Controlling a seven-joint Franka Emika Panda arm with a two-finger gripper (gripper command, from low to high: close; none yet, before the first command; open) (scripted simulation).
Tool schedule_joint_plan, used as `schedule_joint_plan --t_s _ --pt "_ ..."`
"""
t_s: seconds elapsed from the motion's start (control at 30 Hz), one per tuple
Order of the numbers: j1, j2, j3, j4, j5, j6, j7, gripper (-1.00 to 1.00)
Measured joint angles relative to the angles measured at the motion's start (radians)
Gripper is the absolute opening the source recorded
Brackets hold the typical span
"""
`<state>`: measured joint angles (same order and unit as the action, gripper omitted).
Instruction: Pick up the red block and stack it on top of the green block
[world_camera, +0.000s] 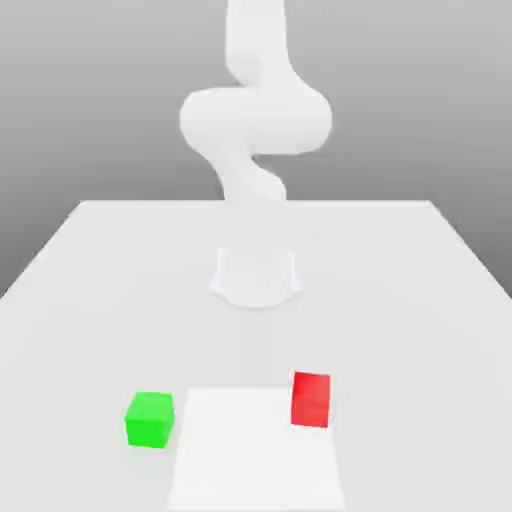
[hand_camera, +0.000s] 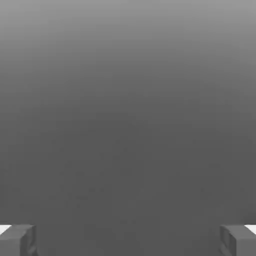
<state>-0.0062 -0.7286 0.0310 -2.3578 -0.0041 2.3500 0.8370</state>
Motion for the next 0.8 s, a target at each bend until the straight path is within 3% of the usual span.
schedule_joint_plan --t_s 0.57,0.7,0.8 --pt "0.011 0.631 0.167 -0.466 0.022 0.426 0.274 0.00" --pt "0.020 0.783 0.153 -0.479 -0.036 0.546 0.337 0.00" --pt "0.071 0.889 0.087 -0.466 -0.103 0.634 0.387 0.00"
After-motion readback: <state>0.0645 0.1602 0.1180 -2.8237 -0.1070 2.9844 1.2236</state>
